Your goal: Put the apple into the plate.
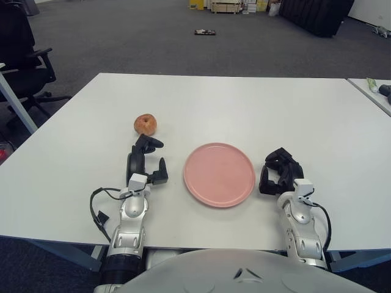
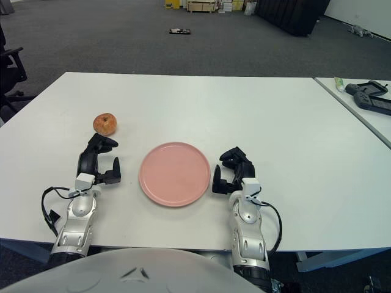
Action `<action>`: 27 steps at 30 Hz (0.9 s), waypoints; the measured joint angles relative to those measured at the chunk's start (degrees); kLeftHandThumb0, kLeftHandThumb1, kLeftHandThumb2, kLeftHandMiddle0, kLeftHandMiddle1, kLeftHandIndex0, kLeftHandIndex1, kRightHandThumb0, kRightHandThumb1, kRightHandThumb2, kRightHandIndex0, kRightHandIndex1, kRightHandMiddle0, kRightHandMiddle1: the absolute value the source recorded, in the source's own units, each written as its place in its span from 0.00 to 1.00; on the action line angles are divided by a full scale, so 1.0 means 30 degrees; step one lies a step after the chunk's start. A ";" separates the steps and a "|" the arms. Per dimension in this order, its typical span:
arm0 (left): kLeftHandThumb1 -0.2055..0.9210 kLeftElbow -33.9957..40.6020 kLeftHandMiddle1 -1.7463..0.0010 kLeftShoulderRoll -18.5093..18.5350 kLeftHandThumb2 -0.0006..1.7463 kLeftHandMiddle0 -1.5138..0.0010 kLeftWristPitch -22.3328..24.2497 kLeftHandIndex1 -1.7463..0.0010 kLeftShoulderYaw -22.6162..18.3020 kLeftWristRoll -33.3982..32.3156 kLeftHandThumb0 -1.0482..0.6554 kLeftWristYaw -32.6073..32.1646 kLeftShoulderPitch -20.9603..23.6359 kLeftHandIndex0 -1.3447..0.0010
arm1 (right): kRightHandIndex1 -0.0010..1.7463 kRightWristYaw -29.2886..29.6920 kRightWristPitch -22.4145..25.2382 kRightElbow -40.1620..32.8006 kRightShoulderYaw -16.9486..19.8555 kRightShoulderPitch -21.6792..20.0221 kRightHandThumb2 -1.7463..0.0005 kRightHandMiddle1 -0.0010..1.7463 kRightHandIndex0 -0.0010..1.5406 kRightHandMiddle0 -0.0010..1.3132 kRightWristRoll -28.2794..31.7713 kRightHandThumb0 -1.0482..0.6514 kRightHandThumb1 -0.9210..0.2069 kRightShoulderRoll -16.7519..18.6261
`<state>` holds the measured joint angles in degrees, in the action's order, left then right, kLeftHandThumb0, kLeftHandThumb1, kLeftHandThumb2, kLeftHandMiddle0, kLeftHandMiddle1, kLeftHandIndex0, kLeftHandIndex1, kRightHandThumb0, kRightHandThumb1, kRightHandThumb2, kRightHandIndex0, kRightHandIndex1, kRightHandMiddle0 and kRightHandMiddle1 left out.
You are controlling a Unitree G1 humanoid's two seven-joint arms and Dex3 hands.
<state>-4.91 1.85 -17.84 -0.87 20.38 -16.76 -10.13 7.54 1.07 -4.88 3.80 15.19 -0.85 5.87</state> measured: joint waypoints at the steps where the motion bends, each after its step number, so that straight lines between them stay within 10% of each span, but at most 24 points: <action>1: 0.47 -0.0183 0.08 0.0298 0.73 0.55 -0.0072 0.00 0.0090 0.0856 0.61 -0.0542 0.0183 0.71 | 1.00 0.0001 -0.0012 0.0008 -0.0006 -0.0003 0.00 0.94 0.61 0.54 -0.0026 0.61 0.89 -0.0016; 7: 0.91 -0.1554 0.20 0.2145 0.37 0.84 -0.0849 0.00 0.0377 0.4279 0.45 -0.3381 0.1543 0.84 | 1.00 0.0010 -0.0052 0.0059 -0.0031 -0.0029 0.00 0.94 0.61 0.55 -0.0113 0.61 0.89 -0.0076; 10: 0.97 -0.2478 0.30 0.2956 0.43 0.95 -0.1392 0.21 0.0644 0.5090 0.25 -0.4157 0.2442 0.95 | 1.00 0.0014 -0.0045 0.0080 -0.0040 -0.0064 0.00 0.94 0.61 0.55 -0.0114 0.61 0.89 -0.0081; 22: 0.92 -0.4672 0.93 0.4566 0.31 1.00 -0.2016 0.84 0.1520 0.6512 0.04 -0.6068 0.5202 1.00 | 1.00 0.0056 -0.0036 0.0093 -0.0060 -0.0160 0.00 0.94 0.61 0.55 -0.0118 0.61 0.89 -0.0083; 27: 0.87 -0.5232 0.99 0.4797 0.28 1.00 -0.1326 0.97 0.1924 0.7258 0.01 -0.6462 0.5728 1.00 | 1.00 0.0060 -0.0037 0.0094 -0.0090 -0.0151 0.00 0.94 0.61 0.55 -0.0114 0.61 0.89 -0.0087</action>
<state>-20.61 16.24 -21.82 4.90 42.15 -36.15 7.05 7.72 0.96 -4.59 3.53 14.74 -1.20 5.61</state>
